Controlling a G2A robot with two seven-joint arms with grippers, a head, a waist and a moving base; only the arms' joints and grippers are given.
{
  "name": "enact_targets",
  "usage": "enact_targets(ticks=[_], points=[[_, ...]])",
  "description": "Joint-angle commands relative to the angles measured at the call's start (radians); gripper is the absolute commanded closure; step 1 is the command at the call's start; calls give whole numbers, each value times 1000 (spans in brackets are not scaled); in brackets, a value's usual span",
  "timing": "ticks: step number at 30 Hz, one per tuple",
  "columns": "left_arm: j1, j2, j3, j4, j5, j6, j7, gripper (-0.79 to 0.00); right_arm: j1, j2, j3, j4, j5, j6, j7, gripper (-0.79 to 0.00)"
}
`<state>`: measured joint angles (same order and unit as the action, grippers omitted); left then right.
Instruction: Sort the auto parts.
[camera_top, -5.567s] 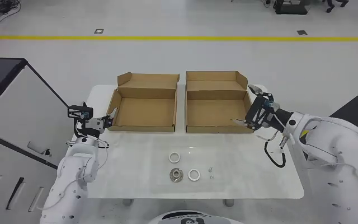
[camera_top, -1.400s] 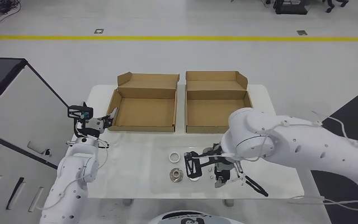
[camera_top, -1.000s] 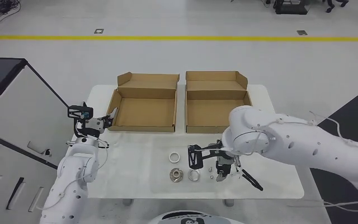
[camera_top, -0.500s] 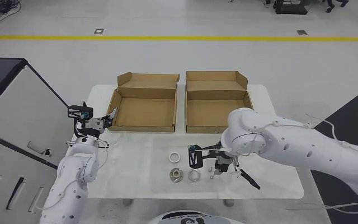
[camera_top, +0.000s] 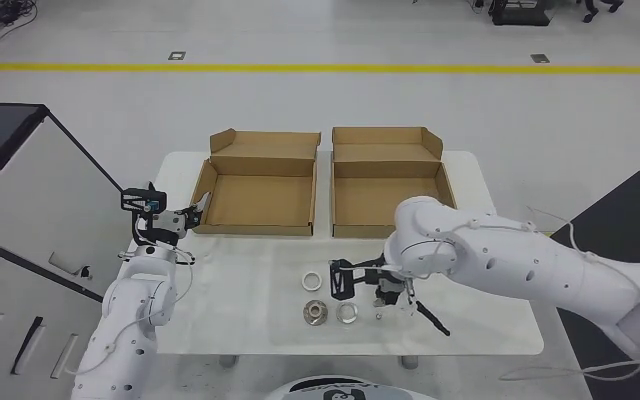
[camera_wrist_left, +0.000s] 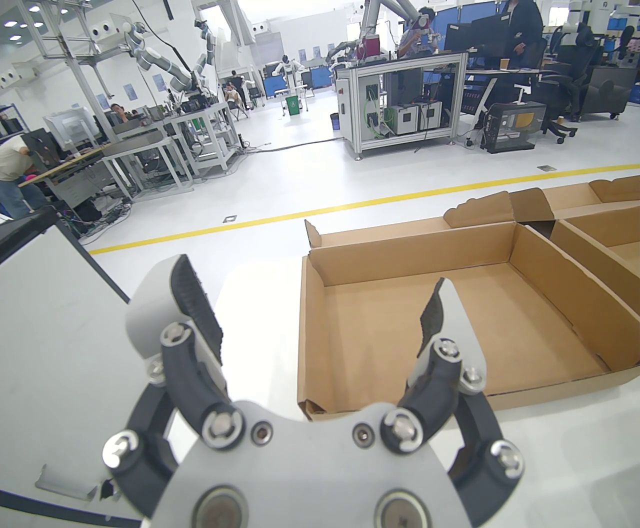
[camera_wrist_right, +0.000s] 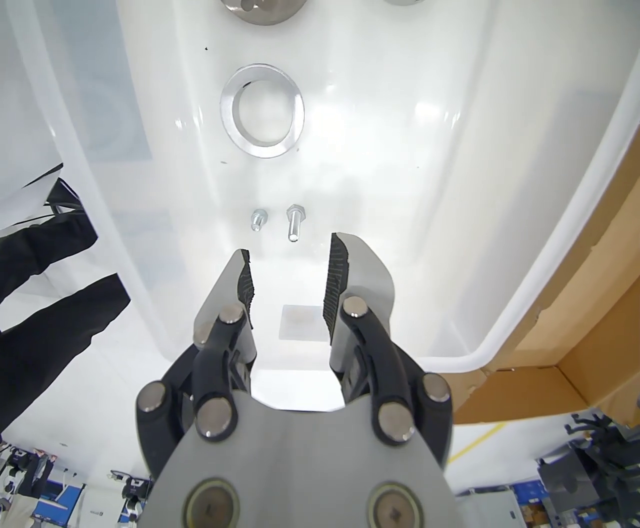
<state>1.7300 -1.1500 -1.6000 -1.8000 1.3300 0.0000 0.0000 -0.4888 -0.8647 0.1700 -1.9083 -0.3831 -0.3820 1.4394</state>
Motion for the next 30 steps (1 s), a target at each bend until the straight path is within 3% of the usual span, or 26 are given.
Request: enact_targets(ticks=[1,13,30], points=[[0,0,0,0,0,0,0,-785,-5,-6,0,9,-2,2,2,-366],[0,0,0,0,0,0,0,-785,-39,-40,0,46,-17,23,23,-363],[0,0,0,0,0,0,0,-785,-61,-53,0,55,0,51,51,-363]])
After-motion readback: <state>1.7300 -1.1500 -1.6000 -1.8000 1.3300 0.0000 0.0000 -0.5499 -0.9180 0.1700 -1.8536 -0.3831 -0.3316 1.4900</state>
